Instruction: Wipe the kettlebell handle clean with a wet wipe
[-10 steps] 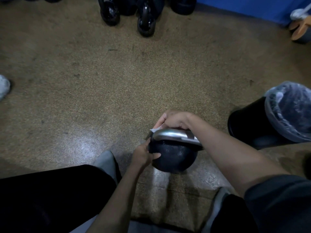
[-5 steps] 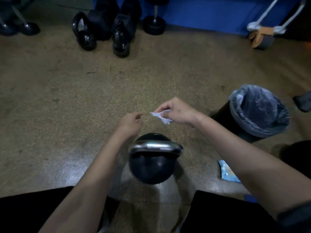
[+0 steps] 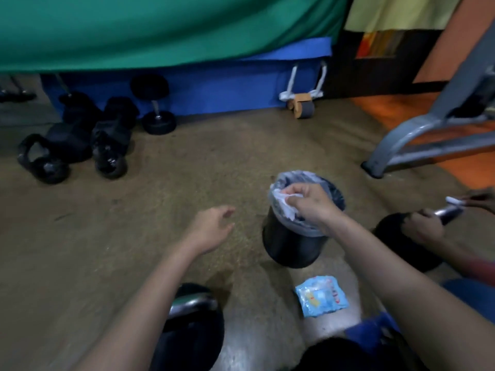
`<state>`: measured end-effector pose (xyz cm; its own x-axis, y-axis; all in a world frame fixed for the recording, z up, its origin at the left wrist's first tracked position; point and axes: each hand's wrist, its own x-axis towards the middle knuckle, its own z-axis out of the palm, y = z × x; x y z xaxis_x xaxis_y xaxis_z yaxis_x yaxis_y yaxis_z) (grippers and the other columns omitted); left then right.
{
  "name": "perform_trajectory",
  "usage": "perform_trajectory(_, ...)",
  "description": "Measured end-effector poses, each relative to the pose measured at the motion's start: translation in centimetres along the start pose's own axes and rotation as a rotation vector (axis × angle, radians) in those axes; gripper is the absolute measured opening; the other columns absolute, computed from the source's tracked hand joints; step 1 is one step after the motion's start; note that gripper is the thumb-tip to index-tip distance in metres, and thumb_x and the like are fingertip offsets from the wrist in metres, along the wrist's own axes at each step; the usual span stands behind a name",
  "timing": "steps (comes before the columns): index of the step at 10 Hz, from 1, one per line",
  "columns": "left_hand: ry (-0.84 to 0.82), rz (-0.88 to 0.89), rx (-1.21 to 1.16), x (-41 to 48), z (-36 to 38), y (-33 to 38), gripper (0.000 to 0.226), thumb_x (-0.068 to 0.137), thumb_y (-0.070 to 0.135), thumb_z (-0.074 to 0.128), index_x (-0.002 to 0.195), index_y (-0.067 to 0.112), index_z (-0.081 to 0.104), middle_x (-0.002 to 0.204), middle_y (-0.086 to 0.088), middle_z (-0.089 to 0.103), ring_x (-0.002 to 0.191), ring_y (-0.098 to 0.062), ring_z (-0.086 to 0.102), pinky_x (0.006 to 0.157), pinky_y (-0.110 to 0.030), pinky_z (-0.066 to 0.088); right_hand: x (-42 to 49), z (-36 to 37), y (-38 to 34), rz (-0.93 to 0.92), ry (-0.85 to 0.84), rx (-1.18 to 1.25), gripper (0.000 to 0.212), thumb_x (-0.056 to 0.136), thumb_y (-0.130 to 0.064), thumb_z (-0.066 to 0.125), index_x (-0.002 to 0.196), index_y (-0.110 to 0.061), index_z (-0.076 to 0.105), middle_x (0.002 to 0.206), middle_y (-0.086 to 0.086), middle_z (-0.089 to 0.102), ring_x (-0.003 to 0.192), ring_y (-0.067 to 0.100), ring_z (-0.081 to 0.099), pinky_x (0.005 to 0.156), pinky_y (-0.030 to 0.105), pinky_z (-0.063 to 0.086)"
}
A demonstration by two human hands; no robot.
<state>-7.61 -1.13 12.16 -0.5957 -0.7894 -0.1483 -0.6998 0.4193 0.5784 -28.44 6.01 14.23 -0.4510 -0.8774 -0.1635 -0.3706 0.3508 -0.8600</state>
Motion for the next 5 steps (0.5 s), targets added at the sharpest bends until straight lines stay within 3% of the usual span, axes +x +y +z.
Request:
perform_trajectory(1, -0.040, 0.016, 0.038, 1.5, 1.6, -0.5, 0.042, 0.093, 0.022, 0.053, 0.136, 0.021, 0.049, 0.136, -0.001, 0.056, 0.123, -0.018, 0.053, 0.097, -0.021, 0.040, 1.7, -0.6, 3.1, 0.060, 0.121, 0.006, 0.022, 0.085, -0.011, 0.057, 0.066, -0.020, 0.065, 0.059, -0.009, 0.063, 0.060, 0.004, 0.056, 0.059, 0.019, 0.043)
perform_trajectory(3, -0.097, 0.039, 0.139, 8.0, 3.6, -2.4, 0.043, 0.092, 0.020, 0.053, 0.135, 0.019, 0.049, 0.135, -0.002, 0.057, 0.123, -0.019, 0.054, 0.096, -0.021, 0.038, 6.5, -0.1, 8.4, 0.168, 0.296, -0.092, 0.021, 0.086, -0.010, 0.052, 0.083, -0.023, 0.068, 0.085, -0.004, 0.068, 0.072, 0.009, 0.060, 0.059, 0.019, 0.043)
perform_trajectory(4, -0.080, 0.081, 0.149, 13.3, 2.6, -3.4, 0.046, 0.092, 0.021, 0.054, 0.137, 0.018, 0.046, 0.137, -0.003, 0.055, 0.125, -0.019, 0.052, 0.098, -0.019, 0.036, 10.3, 0.4, 10.8, 0.198, 0.238, -0.244, 0.030, 0.090, -0.015, 0.055, 0.120, -0.015, 0.060, 0.120, 0.003, 0.063, 0.105, 0.016, 0.060, 0.081, 0.020, 0.040)
perform_trajectory(5, -0.040, 0.086, 0.178, 16.4, 0.6, -3.8, 0.048, 0.091, 0.021, 0.054, 0.138, 0.017, 0.045, 0.138, -0.004, 0.054, 0.127, -0.019, 0.051, 0.098, -0.020, 0.036, 12.7, 0.1, 9.8, 0.131, 0.169, -0.344, 0.037, 0.091, -0.018, 0.057, 0.127, -0.011, 0.053, 0.124, 0.008, 0.061, 0.107, 0.017, 0.056, 0.083, 0.022, 0.037)
